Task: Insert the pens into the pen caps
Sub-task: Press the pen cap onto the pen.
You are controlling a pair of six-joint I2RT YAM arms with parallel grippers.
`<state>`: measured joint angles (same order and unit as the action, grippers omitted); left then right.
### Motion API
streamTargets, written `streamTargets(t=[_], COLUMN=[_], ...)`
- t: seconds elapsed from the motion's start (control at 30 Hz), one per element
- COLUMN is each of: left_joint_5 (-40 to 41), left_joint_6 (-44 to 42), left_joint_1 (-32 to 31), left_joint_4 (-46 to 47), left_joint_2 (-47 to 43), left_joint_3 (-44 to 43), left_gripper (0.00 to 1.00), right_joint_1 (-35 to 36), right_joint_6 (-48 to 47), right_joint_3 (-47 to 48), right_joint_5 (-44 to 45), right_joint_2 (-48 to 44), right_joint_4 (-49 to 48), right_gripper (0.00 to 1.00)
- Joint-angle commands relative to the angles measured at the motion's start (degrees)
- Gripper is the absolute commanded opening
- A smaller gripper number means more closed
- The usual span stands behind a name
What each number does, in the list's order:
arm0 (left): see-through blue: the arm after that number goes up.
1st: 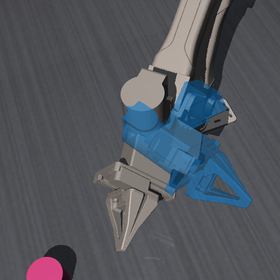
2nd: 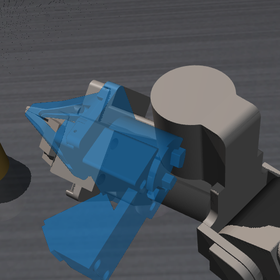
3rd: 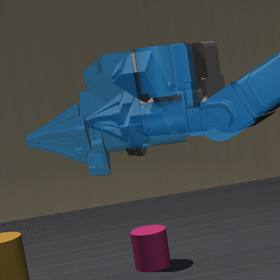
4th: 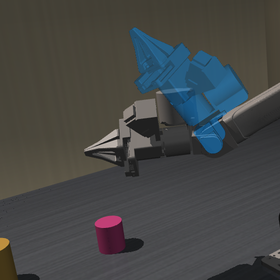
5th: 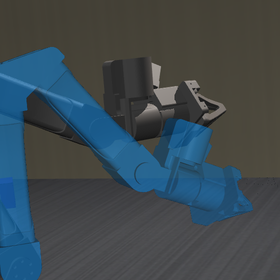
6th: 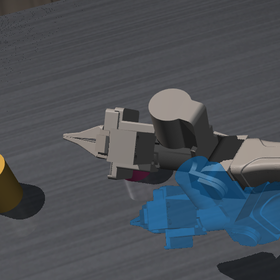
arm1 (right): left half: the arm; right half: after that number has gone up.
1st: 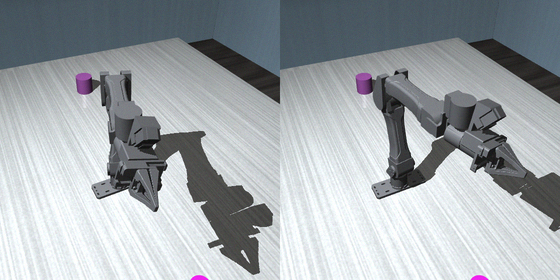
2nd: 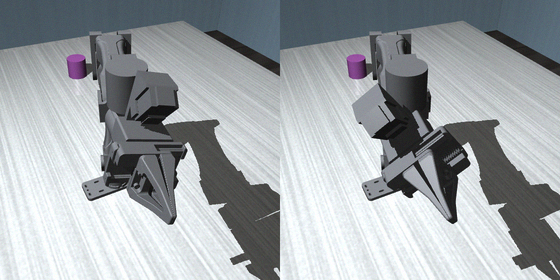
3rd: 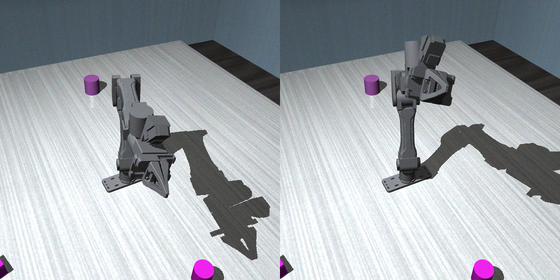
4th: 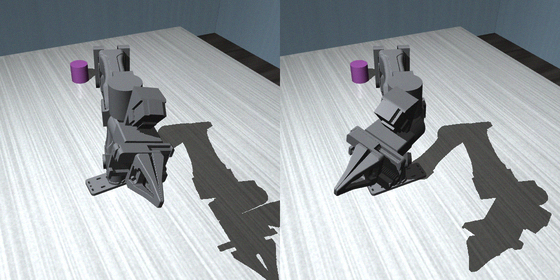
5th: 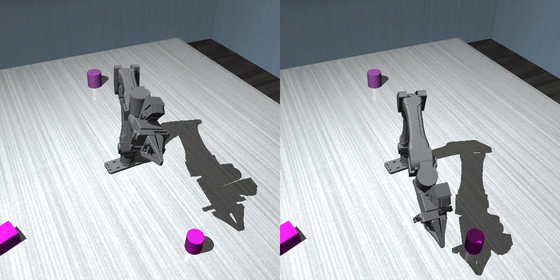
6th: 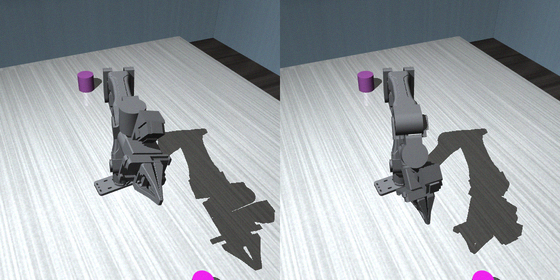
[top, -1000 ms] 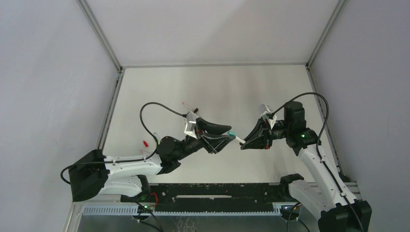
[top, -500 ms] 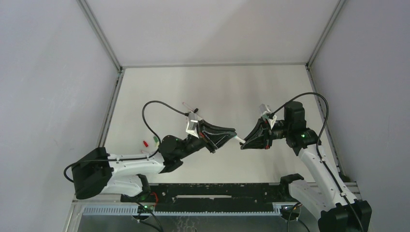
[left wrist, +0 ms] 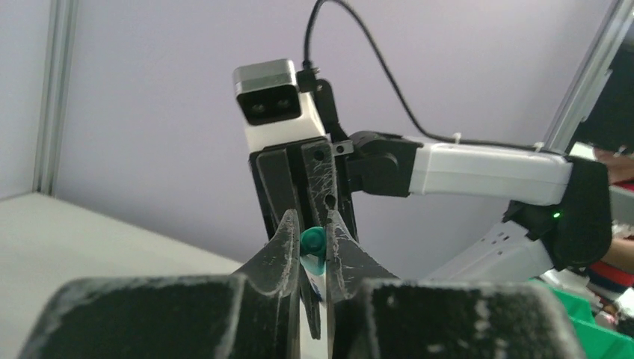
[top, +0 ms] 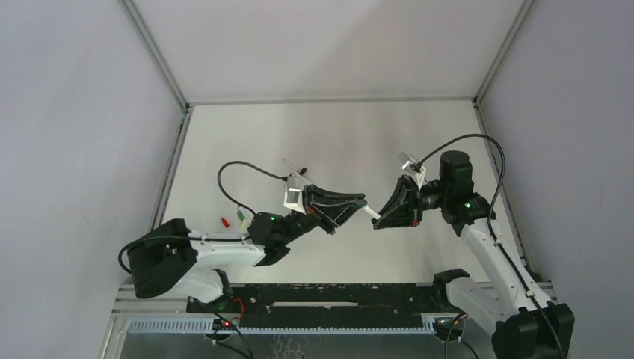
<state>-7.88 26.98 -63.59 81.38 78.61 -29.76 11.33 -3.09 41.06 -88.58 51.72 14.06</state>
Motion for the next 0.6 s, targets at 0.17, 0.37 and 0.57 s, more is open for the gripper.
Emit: streamTargets(t=[0.17, 0.37, 0.57], left_joint_5=[-13.60, -11.24, -7.98], left_joint_6=[8.36, 11.14, 13.79], left_joint_1=[-1.80, -2.75, -7.05], left_joint_4=[-2.30, -17.96, -24.74], left_joint_2=[9.16, 8.48, 10.51], left_joint_3=[-1.90, -2.55, -5.14], left_gripper=[0.00, 0.00, 0.00], right_joint_1=[5.29, 6.48, 9.11], right_joint_6=[22.28, 5.61, -3.35], right_joint_3=[13.32, 21.63, 24.06], right_joint_5=[-0.15, 12.18, 29.15], right_joint_2=[7.70, 5.17, 2.70], right_joint_4=[-3.98, 11.76, 15.98], right_gripper=[0.00, 0.00, 0.00])
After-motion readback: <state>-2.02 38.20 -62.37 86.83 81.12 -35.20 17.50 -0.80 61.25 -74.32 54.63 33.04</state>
